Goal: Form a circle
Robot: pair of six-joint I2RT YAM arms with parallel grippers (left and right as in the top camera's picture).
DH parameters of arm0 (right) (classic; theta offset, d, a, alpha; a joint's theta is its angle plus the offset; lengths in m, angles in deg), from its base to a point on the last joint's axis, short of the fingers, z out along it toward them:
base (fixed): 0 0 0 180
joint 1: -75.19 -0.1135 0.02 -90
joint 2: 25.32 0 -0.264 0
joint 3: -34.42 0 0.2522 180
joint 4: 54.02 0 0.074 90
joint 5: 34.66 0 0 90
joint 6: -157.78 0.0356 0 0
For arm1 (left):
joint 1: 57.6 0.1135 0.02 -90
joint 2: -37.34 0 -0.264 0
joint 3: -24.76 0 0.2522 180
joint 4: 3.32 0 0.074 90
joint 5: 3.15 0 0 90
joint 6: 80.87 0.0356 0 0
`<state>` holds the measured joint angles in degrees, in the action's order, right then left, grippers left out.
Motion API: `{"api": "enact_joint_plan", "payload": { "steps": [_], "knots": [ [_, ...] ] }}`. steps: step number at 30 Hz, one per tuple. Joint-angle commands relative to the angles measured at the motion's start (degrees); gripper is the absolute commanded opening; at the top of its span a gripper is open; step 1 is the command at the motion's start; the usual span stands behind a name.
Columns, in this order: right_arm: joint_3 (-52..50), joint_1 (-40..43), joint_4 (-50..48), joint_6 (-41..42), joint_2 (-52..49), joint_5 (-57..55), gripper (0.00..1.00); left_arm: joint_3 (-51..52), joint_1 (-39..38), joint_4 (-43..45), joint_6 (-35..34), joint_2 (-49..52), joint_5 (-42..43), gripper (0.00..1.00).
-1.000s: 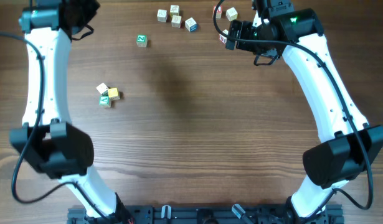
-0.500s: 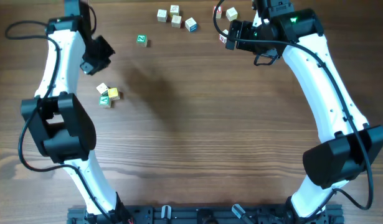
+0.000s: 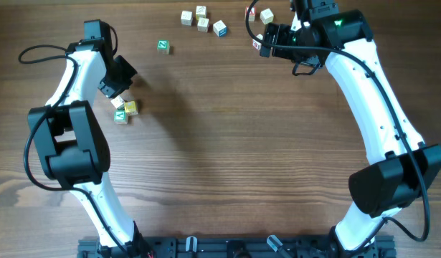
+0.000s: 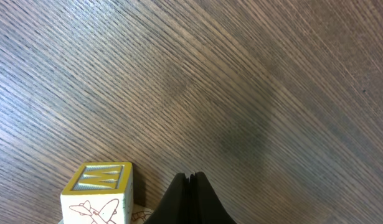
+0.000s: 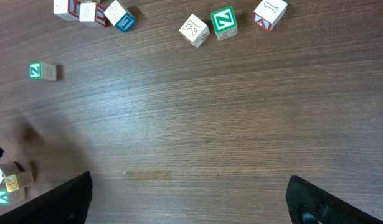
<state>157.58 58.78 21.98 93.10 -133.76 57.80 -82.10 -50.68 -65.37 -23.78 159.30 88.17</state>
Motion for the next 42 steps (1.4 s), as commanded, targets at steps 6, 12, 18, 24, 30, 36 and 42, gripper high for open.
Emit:
{"api": "enact_joint_plan", "payload": {
  "steps": [6,12,18,24,30,36,42],
  "knots": [
    [0.50,-0.11,-0.11,0.31,0.52,-1.16,1.00,2.54,0.48,1.88,-1.03,0.70,-1.66,0.04],
    [0.50,-0.11,-0.11,0.31,0.52,-1.16,1.00,2.73,0.48,2.43,-1.03,0.72,-2.93,0.04],
    [0.50,-0.11,-0.09,0.31,0.52,-1.18,1.00,3.17,0.48,2.25,-1.03,0.74,-2.97,0.04],
    [0.50,-0.11,-0.11,0.31,0.52,-1.18,1.00,4.50,0.50,2.56,-1.03,0.74,-3.04,0.04],
    [0.50,-0.11,-0.09,0.33,0.52,-1.16,1.00,6.84,0.50,4.85,-1.03,0.74,-4.00,0.04],
    [0.48,-0.11,-0.11,0.33,0.52,-1.18,1.00,6.84,0.50,4.96,-1.03,0.74,-4.02,0.04],
    [0.50,-0.11,-0.11,0.33,0.52,-1.18,1.00,6.84,0.50,4.74,-0.98,0.74,-4.04,0.04]
  ]
}}
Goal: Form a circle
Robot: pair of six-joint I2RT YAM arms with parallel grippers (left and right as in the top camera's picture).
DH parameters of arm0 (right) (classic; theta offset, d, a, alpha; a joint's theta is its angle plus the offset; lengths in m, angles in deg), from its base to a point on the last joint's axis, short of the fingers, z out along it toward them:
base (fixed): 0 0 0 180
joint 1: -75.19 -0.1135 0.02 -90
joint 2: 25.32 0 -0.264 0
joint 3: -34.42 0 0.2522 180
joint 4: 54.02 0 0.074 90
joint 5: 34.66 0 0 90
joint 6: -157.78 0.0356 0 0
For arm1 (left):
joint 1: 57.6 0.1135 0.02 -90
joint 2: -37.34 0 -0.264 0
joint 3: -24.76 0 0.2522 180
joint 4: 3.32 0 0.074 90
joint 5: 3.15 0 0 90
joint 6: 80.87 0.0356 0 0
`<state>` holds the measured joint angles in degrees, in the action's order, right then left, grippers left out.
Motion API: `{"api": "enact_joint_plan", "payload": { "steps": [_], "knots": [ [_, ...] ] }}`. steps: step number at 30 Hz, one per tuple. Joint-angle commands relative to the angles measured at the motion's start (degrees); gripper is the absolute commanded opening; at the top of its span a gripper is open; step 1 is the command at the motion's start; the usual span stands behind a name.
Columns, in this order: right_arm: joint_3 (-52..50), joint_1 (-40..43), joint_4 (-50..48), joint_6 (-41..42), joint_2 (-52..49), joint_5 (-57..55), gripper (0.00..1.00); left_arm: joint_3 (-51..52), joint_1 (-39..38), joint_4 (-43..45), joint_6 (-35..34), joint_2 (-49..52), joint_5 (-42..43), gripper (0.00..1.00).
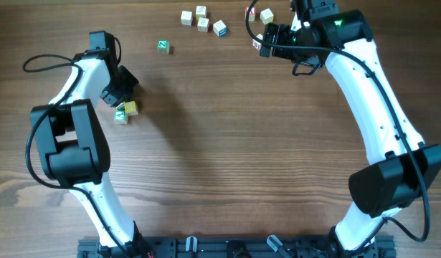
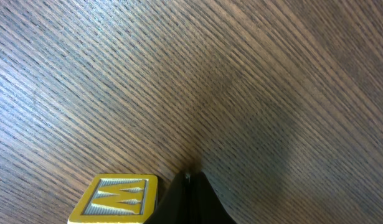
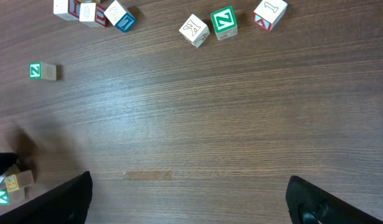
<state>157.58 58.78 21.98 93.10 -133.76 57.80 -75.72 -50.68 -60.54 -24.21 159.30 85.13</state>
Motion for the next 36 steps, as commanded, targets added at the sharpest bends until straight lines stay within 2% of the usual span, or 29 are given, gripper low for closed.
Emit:
{"api": "enact_joint_plan", "payload": {
  "steps": [1,26,36],
  "knots": [
    [0.50,-0.11,-0.11,0.33,0.52,-1.18,0.99,0.46,0.50,-0.26,-0.57,0.74,-1.31,0.04],
    [0.48,-0.11,-0.13,0.31,0.50,-1.18,1.00,0.46,0.50,-1.70,-0.57,0.74,-2.49,0.04],
    [0.48,-0.11,-0.11,0.31,0.42,-1.16,1.00,-0.83,0.48,1.99,-0.57,0.72,-1.84,0.04]
  ]
}}
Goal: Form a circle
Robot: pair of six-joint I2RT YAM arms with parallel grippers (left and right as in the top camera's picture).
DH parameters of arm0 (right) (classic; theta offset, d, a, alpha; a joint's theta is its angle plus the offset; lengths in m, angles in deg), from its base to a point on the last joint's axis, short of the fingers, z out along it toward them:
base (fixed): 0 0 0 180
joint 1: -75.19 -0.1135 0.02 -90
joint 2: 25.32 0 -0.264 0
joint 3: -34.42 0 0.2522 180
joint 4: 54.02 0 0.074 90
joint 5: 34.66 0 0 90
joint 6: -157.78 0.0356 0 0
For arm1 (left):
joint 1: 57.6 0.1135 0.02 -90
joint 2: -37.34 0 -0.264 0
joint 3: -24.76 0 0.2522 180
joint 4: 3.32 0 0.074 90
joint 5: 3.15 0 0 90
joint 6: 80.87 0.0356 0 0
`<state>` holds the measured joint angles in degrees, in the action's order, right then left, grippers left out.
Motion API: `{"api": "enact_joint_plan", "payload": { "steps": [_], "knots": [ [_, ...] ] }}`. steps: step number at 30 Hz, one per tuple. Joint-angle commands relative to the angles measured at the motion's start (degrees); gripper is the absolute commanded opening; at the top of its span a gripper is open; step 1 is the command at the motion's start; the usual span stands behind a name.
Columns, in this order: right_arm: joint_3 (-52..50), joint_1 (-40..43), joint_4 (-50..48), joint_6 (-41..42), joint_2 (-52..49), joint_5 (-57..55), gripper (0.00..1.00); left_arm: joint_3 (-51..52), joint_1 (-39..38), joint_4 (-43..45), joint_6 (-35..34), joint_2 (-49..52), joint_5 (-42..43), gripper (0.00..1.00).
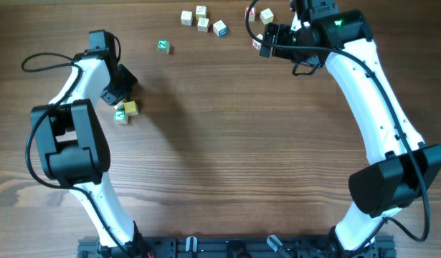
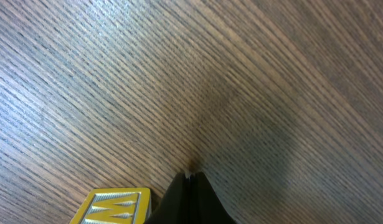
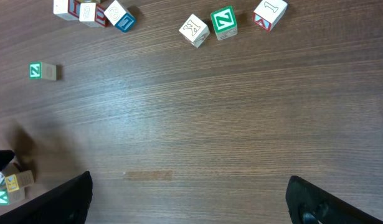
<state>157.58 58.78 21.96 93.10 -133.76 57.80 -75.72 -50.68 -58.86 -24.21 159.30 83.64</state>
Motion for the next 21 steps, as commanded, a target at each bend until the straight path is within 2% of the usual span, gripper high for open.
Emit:
{"api": "enact_joint_plan", "payload": {
  "steps": [1,6,8,12,16,20,21],
  "knots": [
    [0.48,-0.11,-0.09,0.33,0.26,-1.16,1.00,-2.29,0.48,0.28,-0.57,0.72,1.01,0.04],
    [0.48,-0.11,-0.09,0.33,0.17,-1.18,1.00,-9.77,0.48,0.22,-0.55,-2.67,9.44,0.04],
    [0.50,-0.11,-0.09,0.33,0.17,-1.18,1.00,-10.73,0.22,0.13,-0.28,-7.58,12.26,0.04],
    [0.50,-0.11,-0.09,0.31,0.17,-1.16,1.00,-10.73,-0.74,-5.29,2.58,-19.87,11.87,0.04],
    [0.50,-0.11,-0.09,0.31,0.17,-1.18,1.00,-10.73,-5.64,-21.27,4.61,-36.74,-0.39,0.04],
    [0.50,-0.11,0.39,0.17,0.17,-1.14,1.00,-10.67,-16.02,-30.56,4.59,-50.66,-8.66,0.04],
    [0.48,-0.11,0.87,0.17,0.17,-1.14,1.00,-10.01,-20.17,-34.12,4.20,-54.75,-13.22,0.04]
  ]
}}
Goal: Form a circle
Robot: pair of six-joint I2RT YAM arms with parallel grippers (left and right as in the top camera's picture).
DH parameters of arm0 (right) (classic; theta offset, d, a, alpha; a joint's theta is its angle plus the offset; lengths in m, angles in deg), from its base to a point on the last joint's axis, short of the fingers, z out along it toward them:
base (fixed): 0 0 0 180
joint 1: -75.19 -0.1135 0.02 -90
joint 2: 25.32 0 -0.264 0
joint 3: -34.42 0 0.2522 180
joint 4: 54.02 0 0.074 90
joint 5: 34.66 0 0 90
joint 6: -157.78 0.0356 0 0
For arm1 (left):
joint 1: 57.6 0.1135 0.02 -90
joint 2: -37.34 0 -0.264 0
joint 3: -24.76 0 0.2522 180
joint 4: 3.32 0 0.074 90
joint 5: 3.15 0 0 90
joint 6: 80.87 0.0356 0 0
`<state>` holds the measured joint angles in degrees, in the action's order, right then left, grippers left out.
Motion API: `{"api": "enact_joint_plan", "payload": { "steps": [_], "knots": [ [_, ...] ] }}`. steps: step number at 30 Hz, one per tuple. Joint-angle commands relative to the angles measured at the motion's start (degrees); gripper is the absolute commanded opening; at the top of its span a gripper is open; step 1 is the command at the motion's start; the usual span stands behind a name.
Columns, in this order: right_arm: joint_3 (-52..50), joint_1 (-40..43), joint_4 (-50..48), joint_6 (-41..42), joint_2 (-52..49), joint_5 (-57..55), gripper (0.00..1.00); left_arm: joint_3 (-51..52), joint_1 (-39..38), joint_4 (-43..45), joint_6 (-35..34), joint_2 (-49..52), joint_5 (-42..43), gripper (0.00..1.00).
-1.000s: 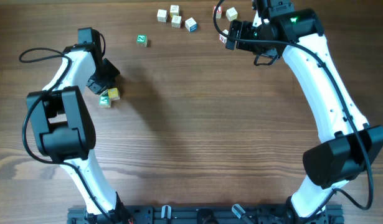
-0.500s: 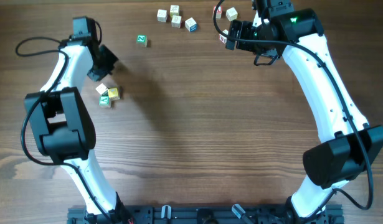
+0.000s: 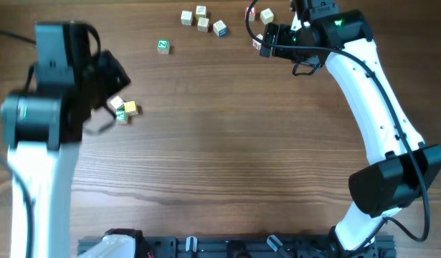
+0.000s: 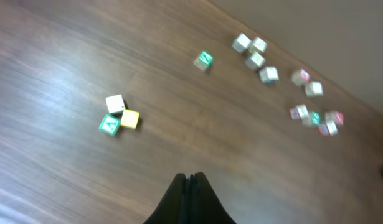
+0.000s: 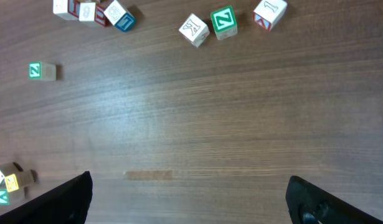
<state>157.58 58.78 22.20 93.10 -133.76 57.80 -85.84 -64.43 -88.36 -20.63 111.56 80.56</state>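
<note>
Small lettered wooden cubes lie scattered on the wooden table. A white cube, a green cube and a yellow cube huddle together at the left. One green cube lies alone, farther back. Several more sit along the far edge. My left gripper is shut on nothing, high above the table. My right gripper hangs open over bare wood, near a white cube, a green one and a red-edged one.
My raised left arm looms large and blurred over the table's left side. The right arm reaches along the right side to the far edge. A black rail runs along the near edge.
My left gripper, still shut, was low at the table beside the yellow cube and is now high above it, with nearly all the cubes in its view. The right arm has not moved.
My shut left gripper stood low beside the yellow cube in the left trio, then a little farther back with its tip at the wood, where it stayed. Now it is high above the table. The trio remains huddled. My right gripper stayed open at the far right.
</note>
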Motion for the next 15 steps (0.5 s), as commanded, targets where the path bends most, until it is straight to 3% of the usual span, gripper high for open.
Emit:
{"api": "enact_joint_plan", "payload": {
  "steps": [1,3,8,10,15],
  "knots": [
    [0.48,-0.11,1.25,0.24,0.17,-1.14,0.99,1.36,-8.66,-6.40,-0.48,-9.60,-12.35,0.04],
    [0.50,-0.11,0.28,0.44,0.17,-1.09,1.00,7.23,-12.15,-9.03,-4.59,-16.68,-13.77,0.04],
    [0.50,-0.11,0.26,0.33,0.17,-1.16,1.00,31.74,-12.68,-9.33,-20.79,-39.06,-13.00,0.06],
    [0.50,-0.11,1.51,0.28,0.17,-1.16,1.00,36.37,-12.68,-8.70,-22.34,-45.70,-11.45,0.10],
    [0.50,-0.11,1.40,0.31,0.17,-1.18,1.00,36.52,-12.68,-9.09,-21.70,-46.62,-11.32,0.08]
  ]
}}
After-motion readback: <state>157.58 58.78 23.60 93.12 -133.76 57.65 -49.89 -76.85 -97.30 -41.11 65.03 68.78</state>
